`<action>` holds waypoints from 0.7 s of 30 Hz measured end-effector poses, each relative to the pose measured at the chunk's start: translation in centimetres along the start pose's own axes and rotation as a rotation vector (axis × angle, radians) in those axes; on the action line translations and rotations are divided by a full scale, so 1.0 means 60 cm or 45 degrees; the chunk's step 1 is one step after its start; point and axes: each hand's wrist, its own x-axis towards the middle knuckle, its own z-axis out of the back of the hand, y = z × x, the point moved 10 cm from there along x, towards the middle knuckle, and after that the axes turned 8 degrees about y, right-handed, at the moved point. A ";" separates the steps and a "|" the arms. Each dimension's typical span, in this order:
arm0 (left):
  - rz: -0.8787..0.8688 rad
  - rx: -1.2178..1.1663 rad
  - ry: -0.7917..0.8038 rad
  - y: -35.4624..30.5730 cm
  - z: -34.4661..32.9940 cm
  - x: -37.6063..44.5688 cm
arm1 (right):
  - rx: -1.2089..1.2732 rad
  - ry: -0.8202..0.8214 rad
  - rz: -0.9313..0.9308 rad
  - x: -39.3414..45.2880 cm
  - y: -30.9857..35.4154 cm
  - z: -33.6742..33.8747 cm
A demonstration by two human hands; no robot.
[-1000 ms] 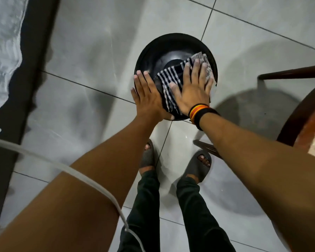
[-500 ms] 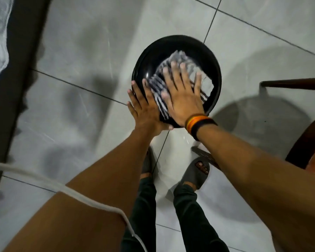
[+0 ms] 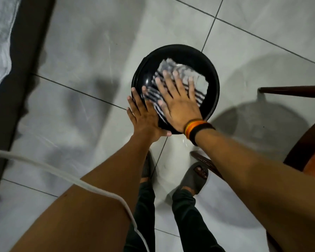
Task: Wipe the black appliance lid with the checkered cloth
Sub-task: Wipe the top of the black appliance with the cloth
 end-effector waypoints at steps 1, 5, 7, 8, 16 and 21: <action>-0.007 -0.024 -0.015 -0.002 0.003 -0.002 | 0.012 0.019 0.032 -0.027 -0.006 -0.010; -0.054 -0.060 -0.057 -0.004 0.007 -0.002 | 0.220 0.025 -0.297 -0.099 -0.093 -0.035; -0.057 -0.035 -0.055 -0.004 0.006 0.000 | 0.347 -0.013 -0.533 -0.068 -0.115 -0.021; -0.062 -0.030 -0.054 -0.004 0.006 0.001 | 0.382 -0.046 -0.598 -0.041 -0.113 -0.005; 0.022 0.042 0.032 0.000 -0.003 0.001 | -0.042 0.029 0.001 0.045 0.009 0.025; -0.042 -0.084 -0.023 -0.005 0.008 -0.003 | 0.099 0.085 -0.161 -0.061 -0.077 -0.014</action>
